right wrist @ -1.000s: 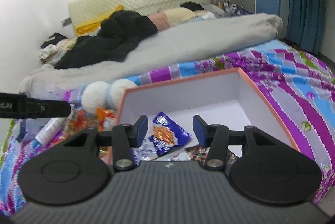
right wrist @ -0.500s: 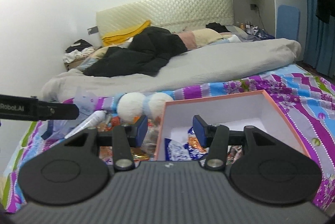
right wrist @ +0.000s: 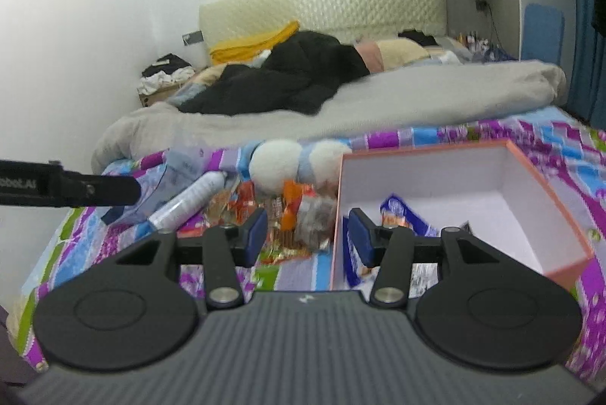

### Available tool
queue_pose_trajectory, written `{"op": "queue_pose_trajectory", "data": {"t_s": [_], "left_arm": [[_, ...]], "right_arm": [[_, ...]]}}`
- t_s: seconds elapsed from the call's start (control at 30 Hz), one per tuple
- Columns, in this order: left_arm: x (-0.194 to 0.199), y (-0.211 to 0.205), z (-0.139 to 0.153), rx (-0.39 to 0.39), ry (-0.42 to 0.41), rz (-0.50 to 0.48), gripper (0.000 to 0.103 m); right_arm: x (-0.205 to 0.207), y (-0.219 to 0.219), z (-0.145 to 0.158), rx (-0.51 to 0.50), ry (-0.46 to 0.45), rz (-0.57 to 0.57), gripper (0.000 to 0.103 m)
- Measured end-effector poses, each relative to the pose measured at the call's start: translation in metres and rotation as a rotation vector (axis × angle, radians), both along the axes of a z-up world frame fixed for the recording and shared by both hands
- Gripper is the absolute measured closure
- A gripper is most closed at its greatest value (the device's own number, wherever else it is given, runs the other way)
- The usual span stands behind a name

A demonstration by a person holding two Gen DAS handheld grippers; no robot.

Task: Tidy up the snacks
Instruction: 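Withdraw both tools from the box back toward the snack pile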

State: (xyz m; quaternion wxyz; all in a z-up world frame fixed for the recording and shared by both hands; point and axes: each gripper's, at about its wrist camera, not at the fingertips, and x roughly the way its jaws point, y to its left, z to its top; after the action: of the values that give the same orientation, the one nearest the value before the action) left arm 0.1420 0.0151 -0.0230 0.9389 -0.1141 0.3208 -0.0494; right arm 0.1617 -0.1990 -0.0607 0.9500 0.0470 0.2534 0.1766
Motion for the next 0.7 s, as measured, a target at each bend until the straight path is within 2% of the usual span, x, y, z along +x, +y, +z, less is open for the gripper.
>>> {"op": "queue_pose_trajectory", "data": {"t_s": [0.27, 0.53, 0.7], "left_arm": [[-0.031, 0.015, -0.026, -0.017, 0.047, 0.048, 0.047], [-0.055, 0.029, -0.045, 0.018, 0.117, 0.076, 0.047], [-0.059, 0.041, -0.059, -0.062, 0.158, 0.108, 0.045]], "right_arm": [[-0.032, 0.015, -0.009, 0.014, 0.018, 0.043, 0.052], [-0.056, 0.026, -0.026, -0.014, 0.045, 0.081, 0.052], [-0.061, 0.030, -0.038, -0.019, 0.072, 0.097, 0.052]]}}
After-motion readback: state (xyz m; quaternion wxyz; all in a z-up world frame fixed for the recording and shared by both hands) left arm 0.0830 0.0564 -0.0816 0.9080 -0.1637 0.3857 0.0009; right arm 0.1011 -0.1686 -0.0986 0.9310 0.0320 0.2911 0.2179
